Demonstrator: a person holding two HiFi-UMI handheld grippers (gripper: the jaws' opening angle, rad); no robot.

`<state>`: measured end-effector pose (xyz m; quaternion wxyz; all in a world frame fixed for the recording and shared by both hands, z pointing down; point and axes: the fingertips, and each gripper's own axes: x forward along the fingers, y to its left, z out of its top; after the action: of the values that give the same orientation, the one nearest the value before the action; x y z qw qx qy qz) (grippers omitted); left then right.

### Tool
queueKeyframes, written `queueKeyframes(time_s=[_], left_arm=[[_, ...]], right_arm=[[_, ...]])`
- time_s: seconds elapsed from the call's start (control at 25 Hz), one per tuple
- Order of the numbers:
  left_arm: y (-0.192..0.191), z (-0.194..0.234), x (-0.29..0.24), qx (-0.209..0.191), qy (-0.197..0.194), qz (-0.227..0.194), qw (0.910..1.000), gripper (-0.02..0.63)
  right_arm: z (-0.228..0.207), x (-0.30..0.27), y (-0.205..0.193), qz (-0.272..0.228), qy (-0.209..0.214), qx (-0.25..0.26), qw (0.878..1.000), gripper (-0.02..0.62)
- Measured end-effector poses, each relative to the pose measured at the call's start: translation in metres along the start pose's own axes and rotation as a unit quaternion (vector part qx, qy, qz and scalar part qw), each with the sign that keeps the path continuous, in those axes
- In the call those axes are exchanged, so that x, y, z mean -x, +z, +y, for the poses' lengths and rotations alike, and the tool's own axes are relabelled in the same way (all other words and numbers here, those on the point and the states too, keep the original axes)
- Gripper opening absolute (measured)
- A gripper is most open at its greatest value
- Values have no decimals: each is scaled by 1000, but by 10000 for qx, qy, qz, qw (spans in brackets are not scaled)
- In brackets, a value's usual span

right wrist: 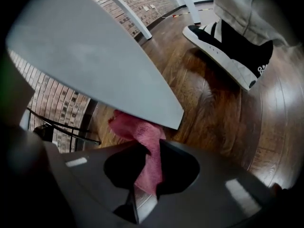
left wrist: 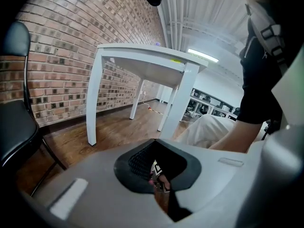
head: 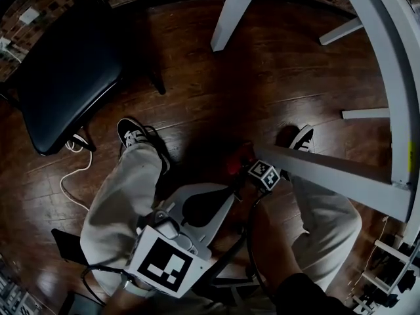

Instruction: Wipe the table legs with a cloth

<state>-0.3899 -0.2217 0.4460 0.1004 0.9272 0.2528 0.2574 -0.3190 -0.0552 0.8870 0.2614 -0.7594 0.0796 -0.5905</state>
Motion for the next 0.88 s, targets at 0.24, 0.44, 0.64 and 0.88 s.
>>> queueKeyframes(time_s=[0.24, 0.44, 0.64, 0.88], left_arm=[[-1, 1, -1, 42, 28, -25, 10000, 0], [-6, -4, -4, -68, -12, -45, 10000, 0], [-15, -7, -7, -252, -30, 65, 9997, 0], [-18, -14, -8, -490, -74, 76, 9987, 0]], right_arm=[[11, 9, 15, -352, 31, 214, 9991, 51], [24, 20, 21, -432, 57, 449, 9980, 52], [35, 36, 25, -473, 44, 632, 9969, 54], [49, 62, 27, -536, 104, 733, 9958, 54]])
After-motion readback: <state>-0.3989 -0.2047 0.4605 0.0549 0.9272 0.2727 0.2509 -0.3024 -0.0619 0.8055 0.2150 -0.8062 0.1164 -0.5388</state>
